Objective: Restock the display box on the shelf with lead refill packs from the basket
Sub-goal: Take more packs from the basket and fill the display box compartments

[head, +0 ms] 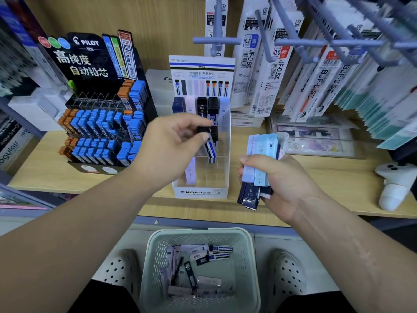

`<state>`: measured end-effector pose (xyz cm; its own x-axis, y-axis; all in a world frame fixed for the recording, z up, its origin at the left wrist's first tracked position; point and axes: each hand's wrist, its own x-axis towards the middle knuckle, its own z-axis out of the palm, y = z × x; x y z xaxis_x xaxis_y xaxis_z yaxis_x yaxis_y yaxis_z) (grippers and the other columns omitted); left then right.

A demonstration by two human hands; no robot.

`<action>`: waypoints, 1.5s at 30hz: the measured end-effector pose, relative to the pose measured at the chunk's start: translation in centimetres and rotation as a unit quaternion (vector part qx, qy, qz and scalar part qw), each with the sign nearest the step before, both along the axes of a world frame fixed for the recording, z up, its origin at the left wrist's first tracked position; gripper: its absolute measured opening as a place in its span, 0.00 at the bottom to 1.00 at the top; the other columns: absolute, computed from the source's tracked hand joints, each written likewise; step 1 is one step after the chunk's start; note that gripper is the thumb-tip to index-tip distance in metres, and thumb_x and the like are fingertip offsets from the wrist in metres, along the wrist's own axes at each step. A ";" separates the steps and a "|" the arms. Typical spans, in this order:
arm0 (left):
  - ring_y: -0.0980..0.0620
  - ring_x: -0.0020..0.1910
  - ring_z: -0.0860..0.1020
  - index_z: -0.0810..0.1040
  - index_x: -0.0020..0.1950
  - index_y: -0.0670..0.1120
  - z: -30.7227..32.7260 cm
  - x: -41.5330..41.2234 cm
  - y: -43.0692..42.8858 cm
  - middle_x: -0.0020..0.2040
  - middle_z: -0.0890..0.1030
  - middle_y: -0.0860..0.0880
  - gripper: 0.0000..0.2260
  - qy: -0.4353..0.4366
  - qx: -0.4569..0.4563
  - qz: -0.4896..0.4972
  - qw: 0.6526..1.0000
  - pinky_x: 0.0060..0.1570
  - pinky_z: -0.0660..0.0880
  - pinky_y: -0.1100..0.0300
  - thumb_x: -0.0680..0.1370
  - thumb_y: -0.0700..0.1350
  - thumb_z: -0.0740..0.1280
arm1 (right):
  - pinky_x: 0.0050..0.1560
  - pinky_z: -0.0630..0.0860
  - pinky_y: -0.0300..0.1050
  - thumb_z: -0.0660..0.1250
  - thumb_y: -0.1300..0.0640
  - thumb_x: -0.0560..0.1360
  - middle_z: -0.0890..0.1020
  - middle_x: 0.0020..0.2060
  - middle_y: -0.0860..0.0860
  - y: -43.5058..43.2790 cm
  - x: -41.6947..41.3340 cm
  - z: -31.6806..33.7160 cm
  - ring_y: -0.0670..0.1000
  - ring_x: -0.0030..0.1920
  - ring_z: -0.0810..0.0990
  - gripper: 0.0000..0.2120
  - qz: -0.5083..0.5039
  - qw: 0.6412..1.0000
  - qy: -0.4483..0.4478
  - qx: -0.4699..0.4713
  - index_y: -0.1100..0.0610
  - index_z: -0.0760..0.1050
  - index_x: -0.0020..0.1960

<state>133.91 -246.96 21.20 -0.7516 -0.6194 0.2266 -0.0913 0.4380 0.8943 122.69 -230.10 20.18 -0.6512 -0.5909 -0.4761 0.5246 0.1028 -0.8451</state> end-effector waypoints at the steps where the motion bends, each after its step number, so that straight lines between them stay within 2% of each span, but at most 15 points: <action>1: 0.59 0.35 0.80 0.84 0.53 0.51 0.0 -0.1 -0.1 0.38 0.84 0.54 0.10 0.004 -0.011 0.011 1.000 0.39 0.75 0.70 0.76 0.37 0.72 | 0.39 0.76 0.45 0.75 0.63 0.71 0.84 0.34 0.51 0.0 0.0 0.0 0.50 0.37 0.83 0.09 0.001 1.000 0.000 0.002 0.56 0.80 0.49; 6: 0.58 0.43 0.82 0.84 0.54 0.50 -0.4 -0.9 -0.5 0.44 0.84 0.55 0.11 -0.017 -0.121 0.001 0.992 0.48 0.79 0.66 0.75 0.38 0.73 | 0.40 0.76 0.45 0.75 0.63 0.70 0.84 0.35 0.53 0.4 -0.2 0.1 0.50 0.36 0.83 0.09 0.002 1.000 -0.002 0.013 0.56 0.80 0.48; 8: 0.58 0.44 0.81 0.84 0.54 0.48 -0.5 -1.1 -0.4 0.43 0.83 0.56 0.10 -0.016 -0.171 -0.014 0.985 0.49 0.79 0.65 0.75 0.38 0.73 | 0.40 0.77 0.45 0.75 0.63 0.70 0.84 0.35 0.53 0.6 -0.3 0.2 0.50 0.36 0.83 0.09 -0.001 1.000 -0.004 0.010 0.56 0.80 0.48; 10: 0.58 0.42 0.81 0.84 0.53 0.46 -0.7 -1.2 -0.4 0.42 0.83 0.55 0.08 -0.016 -0.238 -0.030 0.971 0.47 0.80 0.59 0.75 0.38 0.73 | 0.39 0.77 0.45 0.75 0.63 0.70 0.83 0.36 0.53 0.7 -0.4 0.2 0.49 0.36 0.83 0.09 -0.002 1.000 -0.004 0.009 0.56 0.80 0.49; 12: 0.53 0.42 0.82 0.84 0.52 0.46 -0.9 -1.4 -0.6 0.42 0.84 0.52 0.07 -0.024 -0.304 -0.042 0.951 0.46 0.80 0.53 0.74 0.40 0.73 | 0.39 0.76 0.45 0.75 0.63 0.70 0.84 0.36 0.53 0.7 -0.5 0.3 0.49 0.36 0.83 0.08 -0.001 1.000 -0.004 0.010 0.56 0.80 0.48; 15: 0.48 0.43 0.82 0.84 0.52 0.45 -1.1 -1.6 -0.9 0.41 0.85 0.49 0.08 -0.036 -0.369 -0.053 0.927 0.46 0.80 0.50 0.74 0.42 0.71 | 0.40 0.76 0.46 0.75 0.63 0.70 0.84 0.35 0.53 0.8 -0.6 0.3 0.50 0.36 0.83 0.08 0.001 1.000 -0.006 0.006 0.57 0.80 0.48; 20: 0.45 0.45 0.82 0.85 0.51 0.42 -1.4 -1.7 -1.6 0.44 0.85 0.47 0.08 -0.040 -0.387 -0.054 0.920 0.48 0.80 0.49 0.72 0.38 0.74 | 0.40 0.77 0.46 0.75 0.63 0.70 0.84 0.35 0.53 1.0 -0.7 0.4 0.51 0.37 0.82 0.10 0.003 1.000 -0.006 0.003 0.57 0.80 0.50; 24: 0.45 0.44 0.80 0.86 0.48 0.42 -1.8 -1.9 -1.6 0.43 0.83 0.47 0.08 -0.027 -0.391 -0.070 0.918 0.49 0.76 0.55 0.70 0.36 0.76 | 0.39 0.77 0.46 0.75 0.63 0.70 0.83 0.35 0.53 1.1 -0.6 0.5 0.51 0.36 0.82 0.09 0.004 1.000 -0.007 0.000 0.56 0.80 0.49; 29: 0.43 0.41 0.77 0.86 0.48 0.43 -2.3 -2.1 -1.5 0.41 0.82 0.47 0.09 -0.029 -0.424 -0.053 0.904 0.44 0.75 0.53 0.68 0.39 0.78 | 0.40 0.77 0.47 0.75 0.63 0.70 0.83 0.34 0.52 1.2 -0.4 0.6 0.51 0.37 0.82 0.08 0.014 1.000 -0.012 -0.002 0.55 0.80 0.47; 35: 0.43 0.42 0.78 0.85 0.46 0.44 -1.7 -2.2 -1.1 0.41 0.83 0.48 0.07 -0.033 -0.456 -0.024 0.889 0.46 0.76 0.51 0.69 0.42 0.77 | 0.34 0.78 0.43 0.74 0.64 0.71 0.83 0.33 0.52 1.2 -0.2 0.8 0.49 0.34 0.83 0.10 0.049 0.998 -0.027 -0.011 0.56 0.78 0.49; 37: 0.48 0.42 0.78 0.84 0.48 0.45 -0.8 -2.0 0.0 0.41 0.82 0.50 0.05 -0.013 -0.392 -0.019 0.920 0.47 0.75 0.55 0.74 0.44 0.74 | 0.33 0.78 0.42 0.74 0.65 0.71 0.82 0.33 0.52 1.1 -0.1 0.9 0.49 0.33 0.82 0.10 0.067 0.997 -0.036 -0.015 0.56 0.78 0.49; 39: 0.54 0.38 0.77 0.84 0.51 0.46 0.3 -1.8 1.8 0.41 0.81 0.52 0.05 -0.025 -0.206 -0.034 0.978 0.44 0.74 0.64 0.77 0.45 0.72 | 0.32 0.77 0.41 0.73 0.67 0.71 0.80 0.33 0.53 0.9 0.1 1.1 0.50 0.32 0.81 0.10 0.094 0.994 -0.041 -0.028 0.57 0.77 0.48; 40: 0.55 0.36 0.76 0.84 0.52 0.46 0.6 -1.8 2.6 0.41 0.81 0.52 0.06 -0.040 -0.094 -0.048 0.994 0.40 0.74 0.67 0.77 0.44 0.72 | 0.32 0.77 0.41 0.74 0.68 0.70 0.80 0.33 0.53 0.9 0.2 1.1 0.50 0.32 0.80 0.11 0.109 0.993 -0.041 -0.037 0.57 0.77 0.48; 42: 0.56 0.35 0.75 0.84 0.53 0.46 0.4 -2.0 3.6 0.41 0.81 0.49 0.07 -0.062 0.063 -0.077 0.993 0.36 0.73 0.68 0.77 0.43 0.72 | 0.32 0.76 0.42 0.75 0.68 0.67 0.80 0.34 0.54 0.6 0.5 1.0 0.50 0.32 0.80 0.13 0.139 0.988 -0.035 -0.053 0.57 0.78 0.49; 45: 0.52 0.39 0.77 0.83 0.54 0.44 0.0 -2.1 3.8 0.46 0.81 0.40 0.07 -0.067 0.152 -0.096 0.981 0.35 0.73 0.67 0.76 0.40 0.72 | 0.34 0.76 0.43 0.73 0.65 0.64 0.80 0.36 0.53 0.4 0.6 0.7 0.50 0.34 0.80 0.14 0.168 0.983 -0.028 -0.062 0.55 0.80 0.49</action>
<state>131.86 -243.17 21.15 -0.8712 -0.4876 -0.0564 -0.1598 0.1730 0.9719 123.32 -229.74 20.87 -0.3843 -0.8242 -0.4161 0.5247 0.1758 -0.8329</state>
